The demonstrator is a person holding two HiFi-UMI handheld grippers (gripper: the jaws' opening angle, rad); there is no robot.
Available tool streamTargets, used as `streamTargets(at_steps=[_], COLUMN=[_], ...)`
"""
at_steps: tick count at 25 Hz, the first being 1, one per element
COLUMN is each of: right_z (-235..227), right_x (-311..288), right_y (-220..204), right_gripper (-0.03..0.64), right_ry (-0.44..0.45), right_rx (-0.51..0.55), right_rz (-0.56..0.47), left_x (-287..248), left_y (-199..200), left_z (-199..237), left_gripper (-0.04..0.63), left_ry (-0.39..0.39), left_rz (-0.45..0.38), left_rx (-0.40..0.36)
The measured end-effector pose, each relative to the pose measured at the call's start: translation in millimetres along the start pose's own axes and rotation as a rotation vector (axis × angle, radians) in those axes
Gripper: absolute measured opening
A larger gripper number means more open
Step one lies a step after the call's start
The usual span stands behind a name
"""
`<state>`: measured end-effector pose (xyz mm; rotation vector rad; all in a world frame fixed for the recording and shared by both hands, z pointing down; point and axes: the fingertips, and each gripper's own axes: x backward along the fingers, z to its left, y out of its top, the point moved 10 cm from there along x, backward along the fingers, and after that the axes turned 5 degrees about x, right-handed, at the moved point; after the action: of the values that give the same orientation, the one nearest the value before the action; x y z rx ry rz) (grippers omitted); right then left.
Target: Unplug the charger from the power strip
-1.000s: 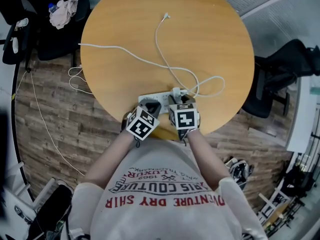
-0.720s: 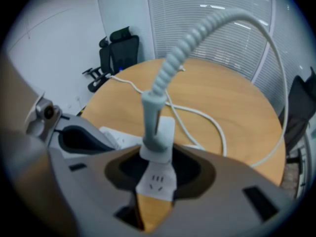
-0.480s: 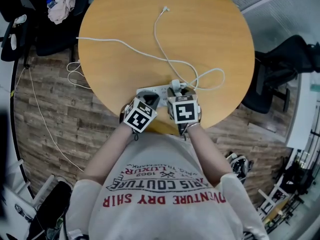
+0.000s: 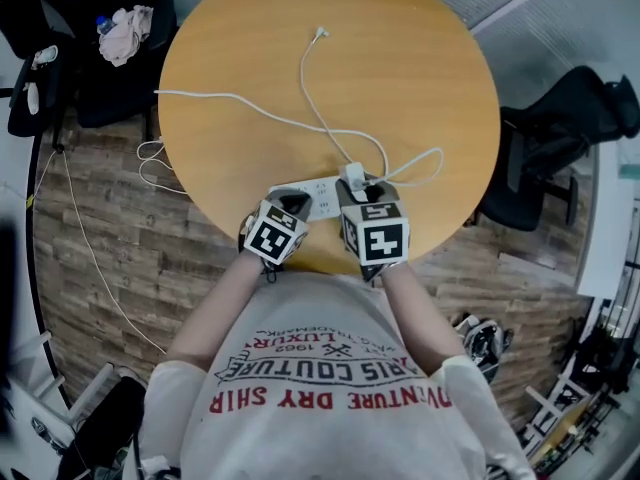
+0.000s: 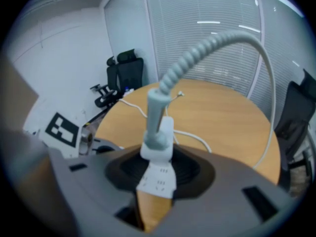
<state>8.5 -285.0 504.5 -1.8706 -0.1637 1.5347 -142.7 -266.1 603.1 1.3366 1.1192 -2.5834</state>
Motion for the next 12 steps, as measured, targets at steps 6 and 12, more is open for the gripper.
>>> streamTargets(at_steps=[6, 12], right_z=[-14.3, -21.4], right_x=[30.7, 56.2], right_y=[5.2, 14.5], right_gripper=[0.156, 0.157], right_ry=[-0.003, 0.009], right_rx=[0.042, 0.067], right_rz=[-0.100, -0.199], left_x=[7.0, 38.1], left_y=[9.8, 39.5], left_z=[4.5, -2.8], left_gripper=[0.031, 0.031], left_ry=[0.059, 0.081], left_rz=[-0.078, -0.223], left_rx=[0.092, 0.092])
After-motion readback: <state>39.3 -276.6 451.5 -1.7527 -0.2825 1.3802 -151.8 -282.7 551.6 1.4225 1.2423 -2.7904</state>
